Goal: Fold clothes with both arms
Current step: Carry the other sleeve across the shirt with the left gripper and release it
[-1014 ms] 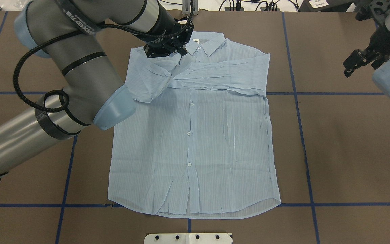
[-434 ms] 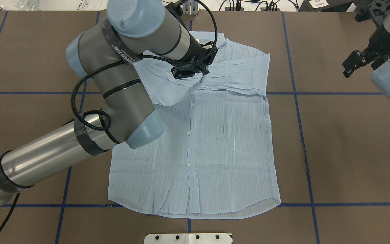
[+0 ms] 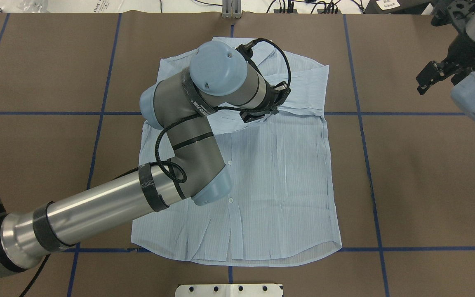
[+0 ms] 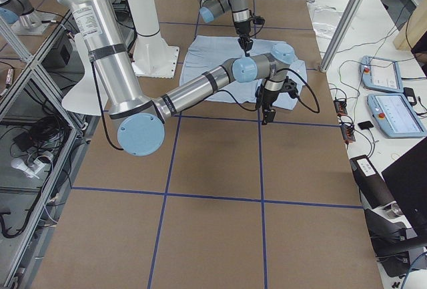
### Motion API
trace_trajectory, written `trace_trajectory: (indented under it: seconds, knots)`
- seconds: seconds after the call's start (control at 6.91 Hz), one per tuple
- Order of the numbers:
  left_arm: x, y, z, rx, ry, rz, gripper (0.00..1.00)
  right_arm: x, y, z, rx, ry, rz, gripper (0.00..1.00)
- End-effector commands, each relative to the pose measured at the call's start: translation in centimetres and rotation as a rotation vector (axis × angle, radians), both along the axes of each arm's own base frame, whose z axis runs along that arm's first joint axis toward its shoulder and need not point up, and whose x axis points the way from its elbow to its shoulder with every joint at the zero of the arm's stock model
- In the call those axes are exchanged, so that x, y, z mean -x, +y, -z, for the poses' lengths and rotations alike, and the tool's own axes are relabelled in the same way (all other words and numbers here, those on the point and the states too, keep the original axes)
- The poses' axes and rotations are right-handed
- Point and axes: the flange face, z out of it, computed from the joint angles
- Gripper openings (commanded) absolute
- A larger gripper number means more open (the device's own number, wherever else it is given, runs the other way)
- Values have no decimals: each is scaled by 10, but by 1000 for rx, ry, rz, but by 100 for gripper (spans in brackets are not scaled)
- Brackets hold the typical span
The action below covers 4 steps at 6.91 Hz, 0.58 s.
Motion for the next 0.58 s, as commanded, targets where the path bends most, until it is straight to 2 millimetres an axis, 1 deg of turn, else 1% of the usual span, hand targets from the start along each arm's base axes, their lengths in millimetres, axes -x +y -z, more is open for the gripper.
trace_trajectory:
  seconds: [0.0,0.14,0.29,0.43]
  knots:
    - [-59,53,-18,-24,-36,-31,0,0,0,0,1,-2,0,100]
    - [-79,89,-10,-85,-31,-71,96,2,-2,-1,-8,-5,1,100]
    - [-75,95,-7,-161,37,-55,100,5,-1,0,-5,-20,8,100]
    - [-73,94,-17,-170,48,-50,100,7,1,0,12,-50,17,100]
